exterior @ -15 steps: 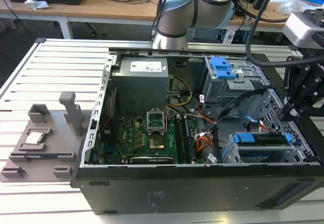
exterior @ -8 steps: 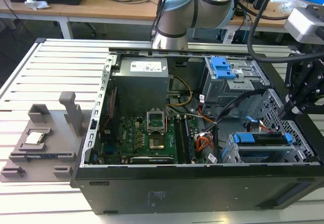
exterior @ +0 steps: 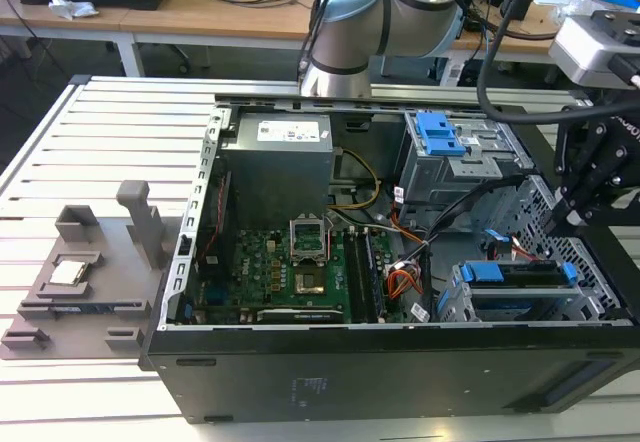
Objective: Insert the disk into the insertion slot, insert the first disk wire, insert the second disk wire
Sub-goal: 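Insert the second disk wire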
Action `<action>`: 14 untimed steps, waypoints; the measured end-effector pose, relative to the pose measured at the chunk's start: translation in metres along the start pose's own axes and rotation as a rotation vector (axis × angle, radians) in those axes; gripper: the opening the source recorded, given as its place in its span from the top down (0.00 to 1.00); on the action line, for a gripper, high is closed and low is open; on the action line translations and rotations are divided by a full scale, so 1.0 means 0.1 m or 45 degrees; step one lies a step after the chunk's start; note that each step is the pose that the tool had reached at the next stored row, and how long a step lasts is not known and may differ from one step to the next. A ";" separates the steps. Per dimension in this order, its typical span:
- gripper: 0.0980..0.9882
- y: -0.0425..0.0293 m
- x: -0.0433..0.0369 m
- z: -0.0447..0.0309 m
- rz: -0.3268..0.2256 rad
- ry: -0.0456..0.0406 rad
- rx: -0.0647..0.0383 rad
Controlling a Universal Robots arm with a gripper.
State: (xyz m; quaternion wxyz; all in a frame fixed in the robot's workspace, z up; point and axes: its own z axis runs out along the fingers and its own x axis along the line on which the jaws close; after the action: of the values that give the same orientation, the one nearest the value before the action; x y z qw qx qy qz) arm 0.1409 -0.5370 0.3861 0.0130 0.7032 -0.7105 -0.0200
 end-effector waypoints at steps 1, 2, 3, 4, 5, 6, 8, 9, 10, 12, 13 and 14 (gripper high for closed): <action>0.99 0.025 0.000 0.002 0.000 0.000 0.000; 0.99 0.046 0.000 0.004 0.000 0.000 0.000; 0.99 0.109 0.000 0.007 0.000 0.000 0.000; 0.99 0.152 0.000 0.010 0.000 0.000 0.000; 0.99 0.197 -0.006 0.013 0.000 0.000 0.000; 0.99 0.242 -0.026 0.017 0.000 0.000 0.000; 0.99 0.320 -0.124 0.058 0.000 0.011 0.000; 0.99 0.319 -0.165 0.079 -0.001 0.020 0.000; 0.99 0.320 -0.198 0.092 -0.006 0.040 0.000; 0.99 0.319 -0.223 0.114 -0.030 0.075 0.001; 0.99 0.318 -0.227 0.125 -0.050 0.088 0.001; 0.99 0.318 -0.237 0.146 -0.072 0.097 0.002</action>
State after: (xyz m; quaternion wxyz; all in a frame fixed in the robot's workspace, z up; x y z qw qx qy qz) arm 0.1088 -0.5129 0.3732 0.0391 0.7232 -0.6894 0.0070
